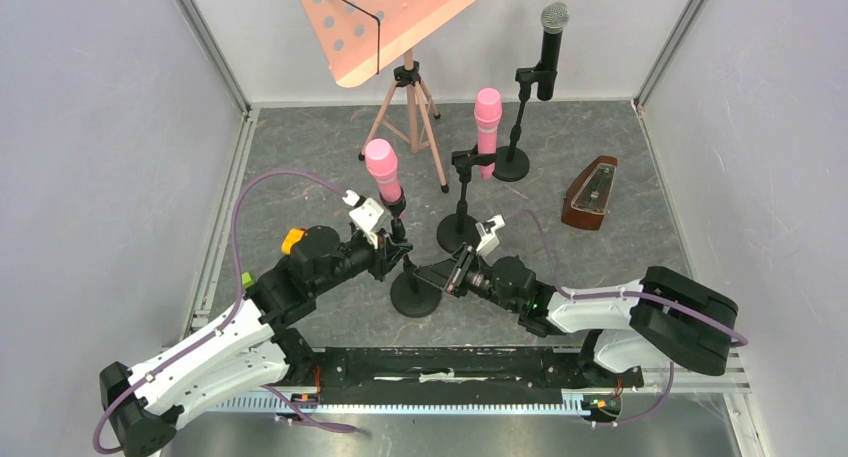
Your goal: Remove the microphone from the stand
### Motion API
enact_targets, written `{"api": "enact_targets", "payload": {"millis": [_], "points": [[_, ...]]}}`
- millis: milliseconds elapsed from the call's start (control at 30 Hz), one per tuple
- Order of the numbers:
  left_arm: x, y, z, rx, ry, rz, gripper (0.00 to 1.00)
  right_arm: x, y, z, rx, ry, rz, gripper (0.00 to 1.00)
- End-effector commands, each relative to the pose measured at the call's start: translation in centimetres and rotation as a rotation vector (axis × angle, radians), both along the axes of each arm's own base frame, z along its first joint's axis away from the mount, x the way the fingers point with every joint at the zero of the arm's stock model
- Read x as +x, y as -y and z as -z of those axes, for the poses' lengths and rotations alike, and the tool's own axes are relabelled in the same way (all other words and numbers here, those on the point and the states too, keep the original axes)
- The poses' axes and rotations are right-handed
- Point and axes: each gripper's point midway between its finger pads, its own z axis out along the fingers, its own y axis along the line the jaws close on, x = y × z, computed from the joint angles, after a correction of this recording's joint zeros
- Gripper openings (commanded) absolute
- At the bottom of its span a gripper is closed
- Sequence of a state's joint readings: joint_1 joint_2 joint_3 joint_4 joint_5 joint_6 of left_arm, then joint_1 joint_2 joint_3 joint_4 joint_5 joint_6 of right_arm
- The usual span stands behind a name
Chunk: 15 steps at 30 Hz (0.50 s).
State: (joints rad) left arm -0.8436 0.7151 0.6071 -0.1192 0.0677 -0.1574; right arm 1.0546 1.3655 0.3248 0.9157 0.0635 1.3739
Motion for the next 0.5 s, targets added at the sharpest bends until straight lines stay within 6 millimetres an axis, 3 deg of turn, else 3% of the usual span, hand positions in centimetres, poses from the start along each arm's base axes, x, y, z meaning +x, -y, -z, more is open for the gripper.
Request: {"api": "enact_targets", "payload": {"millis": [0,200,467], "points": [[-0.7,1.3,-2.8,-0.059,0.040,0.074,0.02,2.0,1.4,3.8,-0.346,0.227,0.037,0.09],[-0.7,1.5,-2.7,-0.052,0.039,0.082,0.02,3.1,3.2,4.4,-0.536,0.412,0.063,0.28],[-0.5,1.4,-1.9,-0.019,0.037,0.076,0.02,4.4,6.0,2.6,-0.797,0.671,0.065,0.48]]}}
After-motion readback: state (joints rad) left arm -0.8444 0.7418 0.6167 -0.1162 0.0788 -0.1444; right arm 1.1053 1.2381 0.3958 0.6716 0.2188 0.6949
